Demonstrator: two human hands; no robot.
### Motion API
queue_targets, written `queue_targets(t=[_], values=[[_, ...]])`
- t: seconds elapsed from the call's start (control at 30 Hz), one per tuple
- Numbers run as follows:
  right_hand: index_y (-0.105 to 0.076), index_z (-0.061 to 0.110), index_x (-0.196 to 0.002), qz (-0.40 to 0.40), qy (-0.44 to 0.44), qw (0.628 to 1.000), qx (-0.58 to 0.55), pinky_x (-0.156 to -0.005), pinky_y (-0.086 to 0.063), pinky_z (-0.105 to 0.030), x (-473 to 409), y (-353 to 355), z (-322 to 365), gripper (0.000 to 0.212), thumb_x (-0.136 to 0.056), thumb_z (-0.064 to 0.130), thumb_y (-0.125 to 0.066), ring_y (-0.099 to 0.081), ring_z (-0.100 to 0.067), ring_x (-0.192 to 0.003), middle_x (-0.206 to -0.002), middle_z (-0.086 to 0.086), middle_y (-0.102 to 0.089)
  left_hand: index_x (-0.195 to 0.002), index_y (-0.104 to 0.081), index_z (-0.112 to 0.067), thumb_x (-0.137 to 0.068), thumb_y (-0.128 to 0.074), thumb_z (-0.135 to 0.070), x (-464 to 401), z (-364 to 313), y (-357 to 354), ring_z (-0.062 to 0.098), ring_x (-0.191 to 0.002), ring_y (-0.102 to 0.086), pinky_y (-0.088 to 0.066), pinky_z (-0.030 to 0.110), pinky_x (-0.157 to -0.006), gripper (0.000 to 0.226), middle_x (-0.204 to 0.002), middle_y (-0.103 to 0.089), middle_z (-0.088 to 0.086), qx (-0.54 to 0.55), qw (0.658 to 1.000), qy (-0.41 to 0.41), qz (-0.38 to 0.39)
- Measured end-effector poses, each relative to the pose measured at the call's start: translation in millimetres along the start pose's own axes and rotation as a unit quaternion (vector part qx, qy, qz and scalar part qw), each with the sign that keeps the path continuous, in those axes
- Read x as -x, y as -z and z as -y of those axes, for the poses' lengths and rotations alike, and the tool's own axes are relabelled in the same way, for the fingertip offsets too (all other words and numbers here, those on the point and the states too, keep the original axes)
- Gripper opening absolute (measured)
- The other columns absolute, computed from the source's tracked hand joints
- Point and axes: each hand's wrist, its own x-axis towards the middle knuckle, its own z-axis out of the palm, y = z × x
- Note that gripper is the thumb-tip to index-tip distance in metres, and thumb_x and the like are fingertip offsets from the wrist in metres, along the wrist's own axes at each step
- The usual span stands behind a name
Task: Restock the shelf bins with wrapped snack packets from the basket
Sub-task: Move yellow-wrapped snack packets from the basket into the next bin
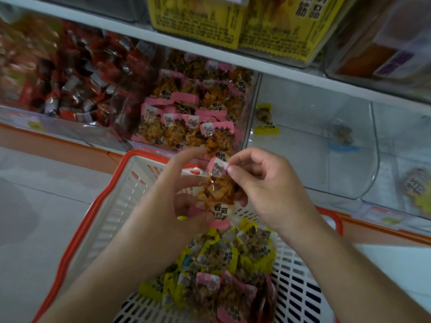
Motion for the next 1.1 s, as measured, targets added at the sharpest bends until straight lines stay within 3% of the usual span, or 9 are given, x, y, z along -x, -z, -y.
queue_targets(t=[0.1,0.33,0.5,0.67,0.73,0.77,0.83,0.97,1.1], values=[[-0.074,0.032,-0.094,-0.016,0.002,1.000,0.019,-0.071,-0.057,-0.034,0,0,3,0.009,-0.102,0.031,-0.071,-0.069,-0.008,-0.072,-0.087,0.009,-0.078,-0.123,-0.057,-0.063,-0.083,-0.084,-0.010,-2,-1,-4,0.005,-0.089,-0.072,-0.061,0.030,-0.084,0.072,-0.104,-0.070,-0.025,-0.117,0.992,-0.055,-0.003],[-0.063,0.034,-0.110,-0.093,0.001,0.993,0.074,-0.068,-0.047,-0.006,1,19,1,0.005,-0.105,0.033,-0.063,-0.061,0.011,-0.089,-0.098,0.017,-0.067,-0.120,-0.068,-0.051,-0.085,-0.082,-0.006,-23,-13,6,0.009,-0.087,-0.075,-0.064,0.039,-0.083,0.059,-0.095,-0.079,-0.013,-0.046,0.995,-0.051,-0.071],[-0.060,0.030,-0.115,-0.084,-0.021,0.990,0.115,-0.069,-0.049,-0.008,2,25,-9,0.019,-0.100,0.024,-0.070,-0.061,0.007,-0.087,-0.097,0.013,-0.066,-0.127,-0.066,-0.045,-0.083,-0.086,-0.025,-106,-42,13,-0.007,-0.101,-0.067,-0.054,0.018,-0.086,0.053,-0.109,-0.072,-0.027,-0.125,0.976,-0.132,-0.120],[-0.057,0.034,-0.115,-0.080,-0.032,0.989,0.118,-0.069,-0.049,-0.013,0,27,-10,0.021,-0.100,0.024,-0.068,-0.063,0.000,-0.088,-0.099,0.012,-0.065,-0.127,-0.067,-0.037,-0.086,-0.077,-0.024,-177,-55,1,-0.002,-0.102,-0.059,-0.039,0.002,-0.075,0.044,-0.111,-0.066,-0.021,-0.225,0.945,-0.203,-0.123],[-0.056,0.034,-0.114,-0.082,-0.028,0.989,0.123,-0.068,-0.048,-0.012,-1,28,-10,0.021,-0.100,0.024,-0.068,-0.062,0.002,-0.088,-0.100,0.013,-0.064,-0.126,-0.067,-0.037,-0.088,-0.074,-0.026,-189,-53,-6,0.006,-0.111,-0.058,-0.048,0.015,-0.087,0.041,-0.113,-0.066,-0.018,-0.269,0.927,-0.229,-0.127],[-0.056,0.034,-0.115,-0.083,-0.027,0.988,0.124,-0.067,-0.047,-0.011,-2,28,-10,0.022,-0.100,0.024,-0.068,-0.061,0.002,-0.089,-0.101,0.014,-0.063,-0.126,-0.067,-0.038,-0.087,-0.073,-0.028,-194,-50,-10,0.015,-0.119,-0.057,-0.051,0.030,-0.098,0.041,-0.118,-0.068,-0.014,-0.300,0.911,-0.249,-0.134],[-0.055,0.032,-0.119,-0.083,-0.024,0.988,0.128,-0.068,-0.044,-0.012,-3,29,-9,0.024,-0.100,0.024,-0.068,-0.060,0.002,-0.093,-0.106,0.015,-0.061,-0.129,-0.065,-0.039,-0.086,-0.073,-0.032,-201,-42,-18,0.033,-0.131,-0.047,-0.041,0.046,-0.106,0.044,-0.130,-0.067,-0.008,-0.379,0.877,-0.259,-0.145],[-0.055,0.031,-0.123,-0.081,-0.018,0.987,0.134,-0.069,-0.042,-0.012,-2,27,-8,0.026,-0.100,0.026,-0.067,-0.058,0.001,-0.096,-0.111,0.015,-0.059,-0.132,-0.064,-0.042,-0.083,-0.076,-0.042,-206,-31,-23,0.042,-0.130,-0.038,-0.036,0.052,-0.100,0.050,-0.143,-0.051,0.000,-0.466,0.833,-0.236,-0.184],[-0.056,0.029,-0.126,-0.081,-0.019,0.985,0.150,-0.072,-0.042,-0.012,-2,28,-10,0.028,-0.100,0.025,-0.066,-0.057,0.001,-0.099,-0.114,0.013,-0.058,-0.131,-0.064,-0.042,-0.083,-0.075,-0.049,-210,-32,-27,0.044,-0.129,-0.038,-0.037,0.058,-0.104,0.050,-0.144,-0.043,0.006,-0.472,0.835,-0.206,-0.194]])
